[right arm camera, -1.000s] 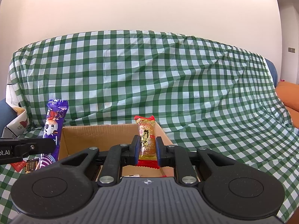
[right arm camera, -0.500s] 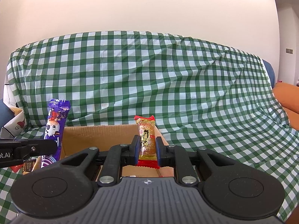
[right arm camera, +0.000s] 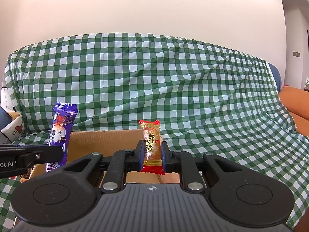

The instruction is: Organize snacks

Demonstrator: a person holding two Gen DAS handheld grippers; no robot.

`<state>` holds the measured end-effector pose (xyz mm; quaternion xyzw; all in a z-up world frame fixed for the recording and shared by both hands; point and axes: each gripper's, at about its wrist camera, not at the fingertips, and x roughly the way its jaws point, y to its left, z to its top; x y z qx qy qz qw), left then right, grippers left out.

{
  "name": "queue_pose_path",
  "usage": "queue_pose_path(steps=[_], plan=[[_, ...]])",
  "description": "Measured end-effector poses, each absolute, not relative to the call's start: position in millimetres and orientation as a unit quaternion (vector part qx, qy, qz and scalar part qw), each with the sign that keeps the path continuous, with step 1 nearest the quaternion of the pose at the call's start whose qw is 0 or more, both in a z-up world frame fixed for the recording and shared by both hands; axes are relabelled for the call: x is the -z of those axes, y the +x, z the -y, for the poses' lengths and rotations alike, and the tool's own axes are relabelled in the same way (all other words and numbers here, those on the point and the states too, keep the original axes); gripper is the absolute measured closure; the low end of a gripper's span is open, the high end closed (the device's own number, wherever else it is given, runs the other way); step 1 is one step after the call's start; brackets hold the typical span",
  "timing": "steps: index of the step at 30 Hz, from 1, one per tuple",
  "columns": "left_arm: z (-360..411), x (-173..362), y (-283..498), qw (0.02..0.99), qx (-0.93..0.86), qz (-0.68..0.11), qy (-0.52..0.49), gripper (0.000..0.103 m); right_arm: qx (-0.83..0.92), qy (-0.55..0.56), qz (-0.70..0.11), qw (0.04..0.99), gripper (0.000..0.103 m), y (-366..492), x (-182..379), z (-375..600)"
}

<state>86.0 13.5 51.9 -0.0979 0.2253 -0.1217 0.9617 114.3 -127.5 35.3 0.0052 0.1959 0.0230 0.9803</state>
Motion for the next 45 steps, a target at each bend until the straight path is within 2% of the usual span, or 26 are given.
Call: queue_pose_path(steps=[21,22,23,24,25,33,39,41,45], plan=[[-10,-52,89,0.956,0.143,-0.232,-0.107,0.087,-0.014,0.001,-0.199,0.980,0.083,116,-35,128],[-9,-51,89,0.956,0.144,-0.233,-0.108,0.085,-0.009,-0.001,-0.201,0.980,0.072,117,-34,128],[-8,-51,89,0.956,0.142,-0.234,-0.106,0.077,0.000,-0.003,-0.204,0.979,0.062,118,-34,128],[-9,-51,89,0.957,0.140,-0.233,-0.105,0.070,0.007,-0.003,-0.206,0.979,0.047,118,-32,128],[-10,-51,89,0.957,0.139,-0.233,-0.107,0.069,0.012,0.001,-0.207,0.978,0.043,119,-32,129],[-26,-56,81,0.962,0.111,-0.223,-0.113,0.069,0.018,0.009,-0.208,0.978,0.041,121,-31,126],[-67,-62,70,0.965,0.069,-0.220,-0.126,0.072,-0.004,0.003,-0.196,0.981,0.042,110,-33,99],[-87,-62,66,0.964,0.045,-0.222,-0.137,0.074,-0.022,0.002,-0.191,0.981,0.045,105,-33,86],[-135,-58,56,0.961,-0.006,-0.224,-0.161,0.078,-0.071,0.000,-0.183,0.980,0.060,95,-36,56]])
